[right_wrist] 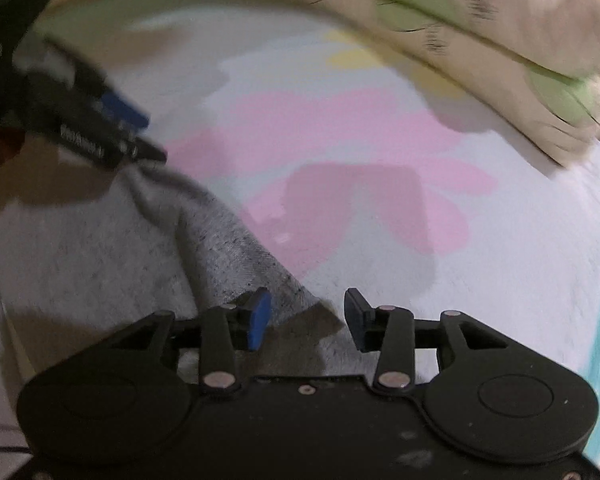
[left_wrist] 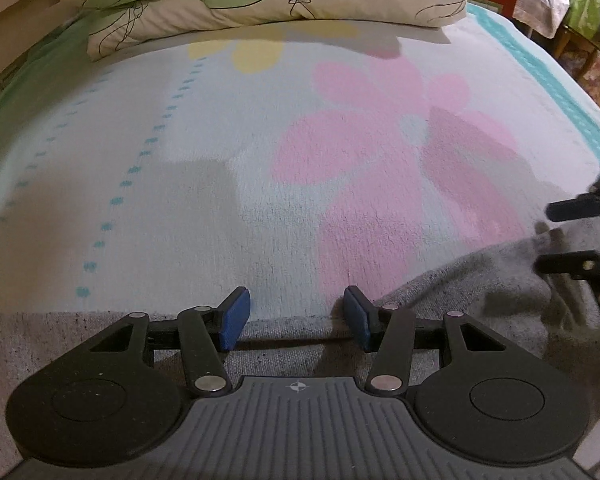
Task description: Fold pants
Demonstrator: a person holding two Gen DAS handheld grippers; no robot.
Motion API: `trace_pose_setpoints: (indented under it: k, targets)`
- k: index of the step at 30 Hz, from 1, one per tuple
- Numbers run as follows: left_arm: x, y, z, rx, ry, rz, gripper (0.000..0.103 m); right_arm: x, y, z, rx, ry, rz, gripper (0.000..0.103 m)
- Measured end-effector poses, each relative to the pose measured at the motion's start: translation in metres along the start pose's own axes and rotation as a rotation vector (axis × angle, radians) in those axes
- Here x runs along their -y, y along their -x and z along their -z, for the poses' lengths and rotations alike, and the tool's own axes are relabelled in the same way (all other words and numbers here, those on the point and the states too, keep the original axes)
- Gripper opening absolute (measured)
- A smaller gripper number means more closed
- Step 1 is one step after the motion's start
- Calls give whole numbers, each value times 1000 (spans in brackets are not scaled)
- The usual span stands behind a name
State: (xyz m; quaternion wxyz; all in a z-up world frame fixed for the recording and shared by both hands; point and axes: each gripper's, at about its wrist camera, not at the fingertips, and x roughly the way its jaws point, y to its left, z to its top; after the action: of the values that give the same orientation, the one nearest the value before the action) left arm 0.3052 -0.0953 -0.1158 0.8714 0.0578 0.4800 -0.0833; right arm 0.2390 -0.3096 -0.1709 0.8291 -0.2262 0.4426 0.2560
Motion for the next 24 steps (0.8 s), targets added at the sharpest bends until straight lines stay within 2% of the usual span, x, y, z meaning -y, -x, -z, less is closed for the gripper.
trace_pose_setpoints:
  k: [3,5,7,8,9,12,17,21,24]
  targets:
    - [0,1,1,3,-1,4,51,-2,-9,-5,-25,58,-30,45]
    - [0,1,3,10,-6,4,51,3,-11,-7,-43,17,-97,44]
    - [-1,3,4,17,-7,8,51,8,-12,-7,-62,-61,-182,28]
    - [-1,3,4,16,-7,13,51,11,-12,-7,-66,-89,-206,5]
    - [-3,5,3,10,-2,24,51,12,-10,-7,-64,-110,-218,5]
    - [-16,18,1,-18,64,84,50,7,4,-5,-10,-104,-157,5]
    - [-32,52,6,14,158,124,50,-30,47,4,81,-55,-57,5]
    - [-38,62,15,-14,195,168,51,-66,71,23,93,-32,-33,5]
    - [-40,60,22,-59,213,169,51,-85,75,37,93,-35,-24,5]
